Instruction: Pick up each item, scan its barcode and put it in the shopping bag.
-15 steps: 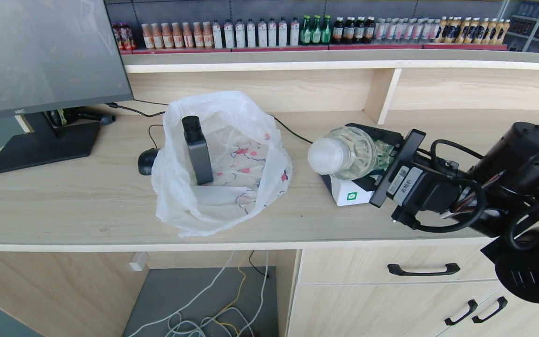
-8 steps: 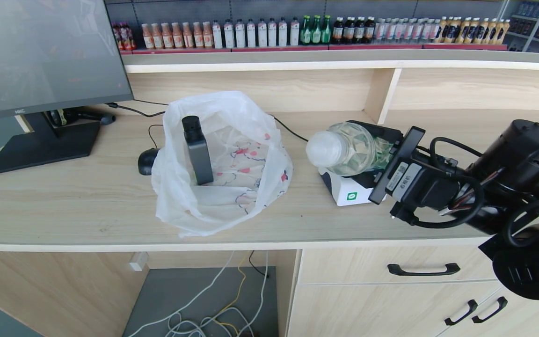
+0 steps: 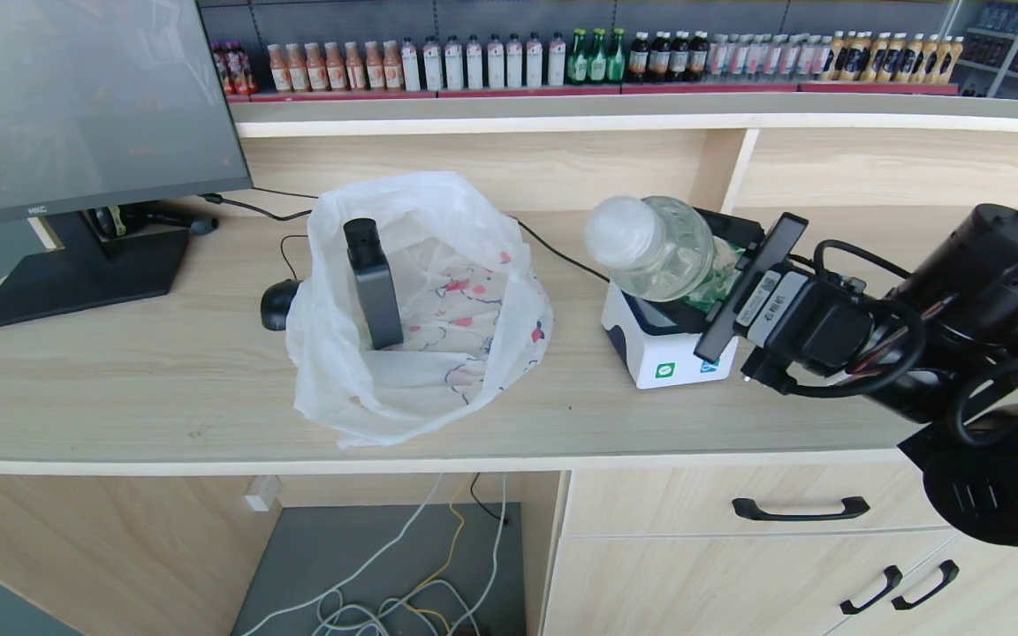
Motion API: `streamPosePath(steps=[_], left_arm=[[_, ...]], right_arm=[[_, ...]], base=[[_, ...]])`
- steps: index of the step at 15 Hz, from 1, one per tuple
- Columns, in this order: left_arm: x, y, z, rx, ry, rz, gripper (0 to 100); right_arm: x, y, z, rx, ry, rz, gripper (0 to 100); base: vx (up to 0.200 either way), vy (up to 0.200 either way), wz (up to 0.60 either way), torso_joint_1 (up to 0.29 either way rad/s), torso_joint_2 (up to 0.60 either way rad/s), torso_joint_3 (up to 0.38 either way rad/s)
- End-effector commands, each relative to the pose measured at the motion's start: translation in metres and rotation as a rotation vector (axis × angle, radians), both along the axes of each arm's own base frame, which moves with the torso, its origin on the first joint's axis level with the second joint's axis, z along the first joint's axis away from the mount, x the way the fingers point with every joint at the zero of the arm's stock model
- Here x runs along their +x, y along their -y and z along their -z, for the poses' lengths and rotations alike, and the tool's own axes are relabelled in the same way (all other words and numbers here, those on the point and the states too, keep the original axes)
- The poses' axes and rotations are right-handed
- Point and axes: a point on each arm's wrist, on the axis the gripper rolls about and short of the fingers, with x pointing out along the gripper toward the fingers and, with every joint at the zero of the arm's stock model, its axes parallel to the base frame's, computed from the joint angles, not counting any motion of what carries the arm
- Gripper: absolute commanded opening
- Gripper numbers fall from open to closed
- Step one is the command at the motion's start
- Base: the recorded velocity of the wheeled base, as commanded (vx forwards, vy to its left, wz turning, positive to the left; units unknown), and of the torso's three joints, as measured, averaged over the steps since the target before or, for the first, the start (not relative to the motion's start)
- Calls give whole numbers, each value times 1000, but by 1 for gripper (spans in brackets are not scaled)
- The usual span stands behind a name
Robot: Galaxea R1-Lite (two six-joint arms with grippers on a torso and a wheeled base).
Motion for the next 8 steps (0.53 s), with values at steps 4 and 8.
streamPosePath(steps=[4, 8], left_arm=[[0, 0, 0, 0, 1, 0, 100], [0, 0, 0, 0, 1, 0, 100]], right_arm=[[-1, 3, -29, 136, -18, -3, 0], [1, 13, -41, 343, -138, -42, 0]], base=[[0, 0, 0, 0, 0, 0], [0, 0, 0, 0, 0, 0]])
